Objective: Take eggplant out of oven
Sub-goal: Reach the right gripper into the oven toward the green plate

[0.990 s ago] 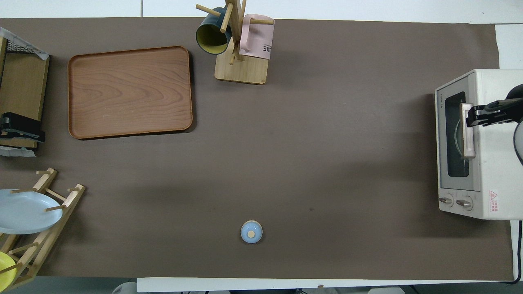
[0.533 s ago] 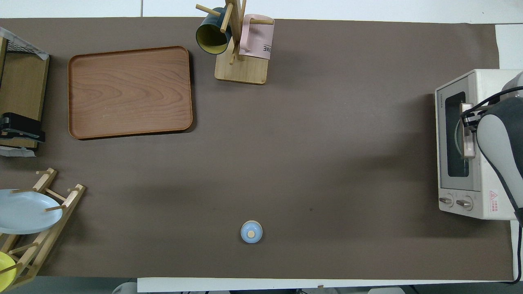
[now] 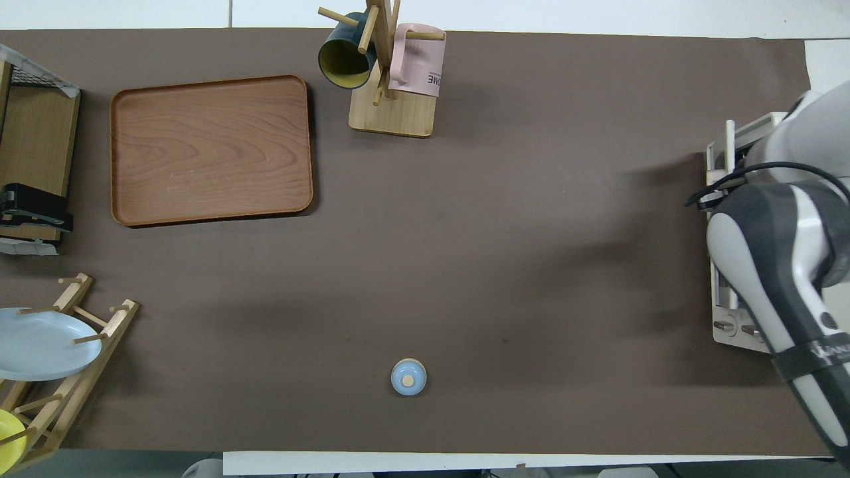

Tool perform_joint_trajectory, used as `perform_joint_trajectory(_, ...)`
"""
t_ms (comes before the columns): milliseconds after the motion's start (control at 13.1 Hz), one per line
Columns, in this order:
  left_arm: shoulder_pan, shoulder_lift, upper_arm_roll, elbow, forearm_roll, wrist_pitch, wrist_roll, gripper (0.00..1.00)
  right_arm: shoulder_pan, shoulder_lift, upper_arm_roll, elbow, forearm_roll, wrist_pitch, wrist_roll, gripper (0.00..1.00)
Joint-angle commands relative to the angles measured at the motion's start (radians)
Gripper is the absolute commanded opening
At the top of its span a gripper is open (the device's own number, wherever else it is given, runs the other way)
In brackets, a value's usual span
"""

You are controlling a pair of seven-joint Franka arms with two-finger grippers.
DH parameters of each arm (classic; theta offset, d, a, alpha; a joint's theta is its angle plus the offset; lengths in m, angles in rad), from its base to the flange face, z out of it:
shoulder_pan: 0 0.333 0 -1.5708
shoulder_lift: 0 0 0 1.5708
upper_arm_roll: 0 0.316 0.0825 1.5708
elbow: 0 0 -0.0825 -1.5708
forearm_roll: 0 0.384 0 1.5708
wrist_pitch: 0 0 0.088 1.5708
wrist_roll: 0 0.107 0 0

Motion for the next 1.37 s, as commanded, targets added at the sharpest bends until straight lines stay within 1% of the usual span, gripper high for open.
perform_joint_trajectory(0, 0.003, 0.007, -0.003, 0.021, 0.005, -0.021, 0.007, 1.0, -0.003, 0.114, -0.003, -0.007, 0.039, 0.128, 0.03, 0.0)
perform_joint_trajectory(229, 0.003, 0.007, -0.003, 0.021, 0.005, -0.021, 0.007, 1.0, 0.0, 0.199, -0.003, -0.009, 0.155, 0.196, 0.047, 0.0)
perform_joint_trajectory(381, 0.005, 0.007, -0.003, 0.021, 0.005, -0.021, 0.007, 1.0, 0.003, 0.211, -0.002, -0.006, 0.163, 0.21, 0.07, 0.0)
perform_joint_trajectory(533, 0.005, 0.007, -0.003, 0.021, 0.005, -0.021, 0.008, 1.0, 0.053, 0.216, 0.013, 0.023, 0.29, 0.204, 0.14, 0.05)
perform_joint_trajectory(610, 0.005, 0.007, -0.003, 0.021, 0.005, -0.021, 0.008, 1.0, 0.07, 0.211, 0.013, 0.058, 0.302, 0.176, 0.189, 0.16)
perform_joint_trajectory(686, 0.003, 0.007, -0.003, 0.021, 0.005, -0.021, 0.007, 1.0, 0.072, 0.191, 0.009, 0.082, 0.301, 0.125, 0.235, 0.35)
perform_joint_trajectory(762, 0.005, 0.007, -0.003, 0.02, 0.005, -0.021, 0.007, 1.0, 0.058, 0.15, 0.001, 0.088, 0.287, 0.065, 0.249, 0.49)
perform_joint_trajectory(838, 0.003, 0.007, -0.003, 0.021, 0.005, -0.021, 0.008, 1.0, 0.025, 0.11, 0.0, 0.083, 0.269, 0.023, 0.251, 0.55)
perform_joint_trajectory(914, 0.003, 0.007, -0.003, 0.021, 0.005, -0.021, 0.007, 1.0, -0.001, 0.087, 0.0, 0.082, 0.225, -0.035, 0.258, 0.67)
perform_joint_trajectory(990, 0.005, 0.007, -0.003, 0.02, 0.005, -0.021, 0.007, 1.0, -0.011, 0.081, 0.0, 0.082, 0.151, -0.066, 0.26, 0.69)
perform_joint_trajectory(1067, 0.003, 0.007, -0.003, 0.02, 0.005, -0.021, 0.007, 1.0, -0.029, 0.072, 0.003, 0.068, 0.092, -0.066, 0.26, 0.69)
perform_joint_trajectory(1295, 0.003, 0.007, -0.003, 0.021, 0.005, -0.021, 0.007, 1.0, -0.089, 0.047, 0.004, -0.001, 0.065, -0.028, 0.234, 0.68)
